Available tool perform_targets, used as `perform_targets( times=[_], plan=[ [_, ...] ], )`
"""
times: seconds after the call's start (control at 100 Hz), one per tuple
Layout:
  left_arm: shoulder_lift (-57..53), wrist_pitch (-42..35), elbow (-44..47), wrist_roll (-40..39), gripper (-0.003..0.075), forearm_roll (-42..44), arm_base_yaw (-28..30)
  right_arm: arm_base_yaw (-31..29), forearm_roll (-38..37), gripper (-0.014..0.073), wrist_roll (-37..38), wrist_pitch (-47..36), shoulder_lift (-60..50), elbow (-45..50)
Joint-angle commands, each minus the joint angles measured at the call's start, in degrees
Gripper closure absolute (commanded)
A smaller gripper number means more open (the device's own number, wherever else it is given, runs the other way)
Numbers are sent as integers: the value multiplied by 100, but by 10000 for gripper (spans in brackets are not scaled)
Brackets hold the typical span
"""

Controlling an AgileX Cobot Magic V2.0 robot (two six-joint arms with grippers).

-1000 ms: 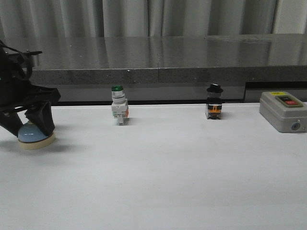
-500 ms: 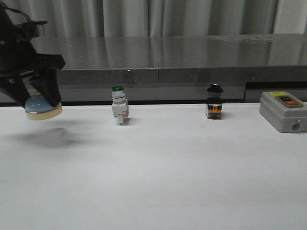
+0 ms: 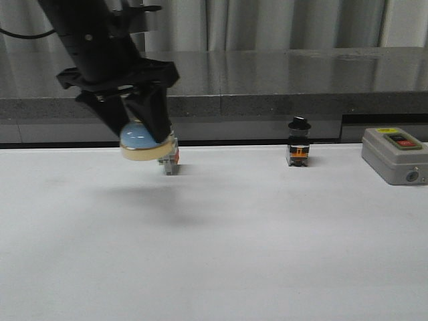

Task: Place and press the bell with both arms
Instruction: 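Lift the bell with the left gripper and carry it toward the table center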

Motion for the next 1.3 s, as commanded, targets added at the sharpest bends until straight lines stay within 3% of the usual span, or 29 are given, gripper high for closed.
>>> perform_targets(
  times=[0.0, 0.25, 0.57, 0.93, 1.18, 1.29],
  plan=[
    [-296, -316, -188, 3, 504, -49, -280, -31, -60, 652, -42, -447, -110, -77],
    [-170, -562, -188, 3, 504, -12, -987, -31, -60, 652, -42, -447, -110, -77],
    [282, -729, -188, 3, 482, -39, -1403, -31, -60, 652, -42, -447, -110, -77],
    [333, -784, -188, 3, 141, -122, -1403, -31, -60, 652, -42, -447, -110, -77],
    [321, -762, -197, 3, 143, -122, -1403, -31, -60, 652, -42, -447, -110, -77],
    [205, -774, -197, 3, 220, -107, -1403, -31, -60, 652, -42, -447, -110, -77]
  ],
)
